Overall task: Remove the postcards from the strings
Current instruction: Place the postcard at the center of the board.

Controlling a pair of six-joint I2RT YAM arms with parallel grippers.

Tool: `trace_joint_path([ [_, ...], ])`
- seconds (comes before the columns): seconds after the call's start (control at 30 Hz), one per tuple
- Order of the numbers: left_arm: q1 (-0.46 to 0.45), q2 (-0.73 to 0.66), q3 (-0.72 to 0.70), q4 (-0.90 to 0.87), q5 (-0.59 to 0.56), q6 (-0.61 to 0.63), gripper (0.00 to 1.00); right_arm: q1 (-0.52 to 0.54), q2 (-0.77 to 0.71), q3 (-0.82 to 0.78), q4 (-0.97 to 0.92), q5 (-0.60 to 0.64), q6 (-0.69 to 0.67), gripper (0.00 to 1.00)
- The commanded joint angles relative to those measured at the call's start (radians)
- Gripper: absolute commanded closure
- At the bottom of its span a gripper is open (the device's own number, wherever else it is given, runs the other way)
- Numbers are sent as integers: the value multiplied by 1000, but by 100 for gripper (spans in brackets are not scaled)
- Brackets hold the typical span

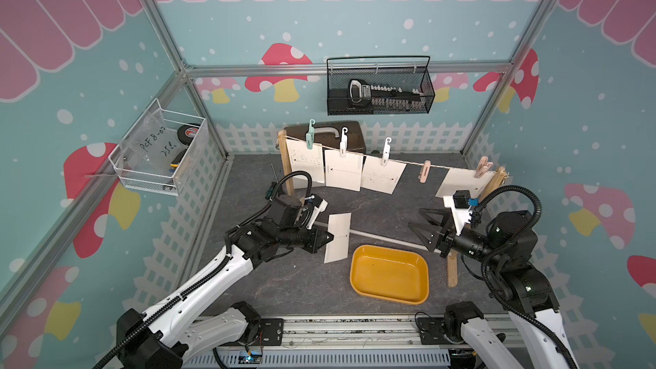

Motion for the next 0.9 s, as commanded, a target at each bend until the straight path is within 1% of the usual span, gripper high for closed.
trace_joint_path([
  [0.0, 65, -7, -49, -153, 55, -168, 100, 7, -26, -14, -13, -21, -45, 38],
  [0.07, 104, 2, -95, -155, 96, -216, 100, 9, -26, -27, -13, -33, -57, 37],
  [0.2, 132, 38, -162, -155, 149, -253, 100, 12, -23, -47, -4, -51, -73, 37],
  [0.43, 161, 104, -229, -100, 167, -289, 100, 23, -28, -52, -3, -40, -92, 36],
  [0.53, 166, 127, -232, -106, 138, -275, 91, 24, -35, -49, -3, -27, -92, 36],
  [0.6, 200, 136, -233, -126, 100, -267, 79, 25, -38, -44, -7, -20, -92, 36],
  [0.7, 210, 139, -226, -137, 73, -270, 66, 27, -41, -33, -19, -10, -93, 35],
  [0.87, 235, 108, -184, -163, 2, -265, 54, 27, -40, 1, -41, -7, -103, 34],
])
